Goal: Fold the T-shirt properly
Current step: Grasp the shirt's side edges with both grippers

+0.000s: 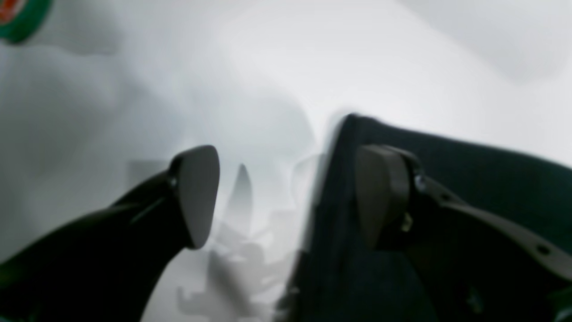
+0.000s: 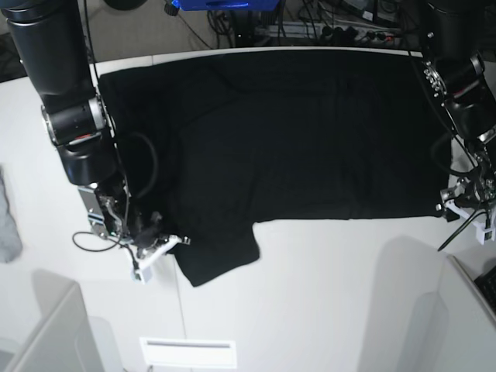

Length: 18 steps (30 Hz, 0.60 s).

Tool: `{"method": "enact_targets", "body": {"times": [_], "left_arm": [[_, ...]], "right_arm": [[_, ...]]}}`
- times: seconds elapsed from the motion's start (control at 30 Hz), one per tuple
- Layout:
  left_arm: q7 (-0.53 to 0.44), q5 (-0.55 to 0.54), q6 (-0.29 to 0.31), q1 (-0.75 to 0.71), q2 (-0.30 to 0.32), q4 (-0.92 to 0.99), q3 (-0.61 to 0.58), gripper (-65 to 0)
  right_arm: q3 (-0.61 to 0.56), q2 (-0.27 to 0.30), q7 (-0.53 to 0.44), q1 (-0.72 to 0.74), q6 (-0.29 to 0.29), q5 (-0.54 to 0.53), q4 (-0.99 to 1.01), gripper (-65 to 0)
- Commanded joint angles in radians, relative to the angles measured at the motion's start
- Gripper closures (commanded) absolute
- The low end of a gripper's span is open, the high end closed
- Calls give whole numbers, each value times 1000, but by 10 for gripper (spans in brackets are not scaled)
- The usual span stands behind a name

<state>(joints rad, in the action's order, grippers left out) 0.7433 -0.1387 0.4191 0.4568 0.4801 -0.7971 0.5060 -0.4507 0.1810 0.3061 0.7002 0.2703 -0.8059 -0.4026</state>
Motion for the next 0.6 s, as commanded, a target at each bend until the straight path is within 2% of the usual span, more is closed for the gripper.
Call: {"method": "enact_targets", "body": {"times": [0.0,0.13,0.33,0.57], "left_arm": [[-37,-14,5,47,19,17,-7,-456],[-84,-14,5,86,16,101,-8,-456],[-94,-12,5,104,13,175,-8,-456],[-149,-12,5,101,12,253,-8,-456]], "right_arm": [[3,5,5,29,-1,4,-6,0],[3,5,5,29,-1,4,-6,0],[3,5,5,29,-1,4,-6,0],[2,7,5,26,-1,4,-6,0]]}}
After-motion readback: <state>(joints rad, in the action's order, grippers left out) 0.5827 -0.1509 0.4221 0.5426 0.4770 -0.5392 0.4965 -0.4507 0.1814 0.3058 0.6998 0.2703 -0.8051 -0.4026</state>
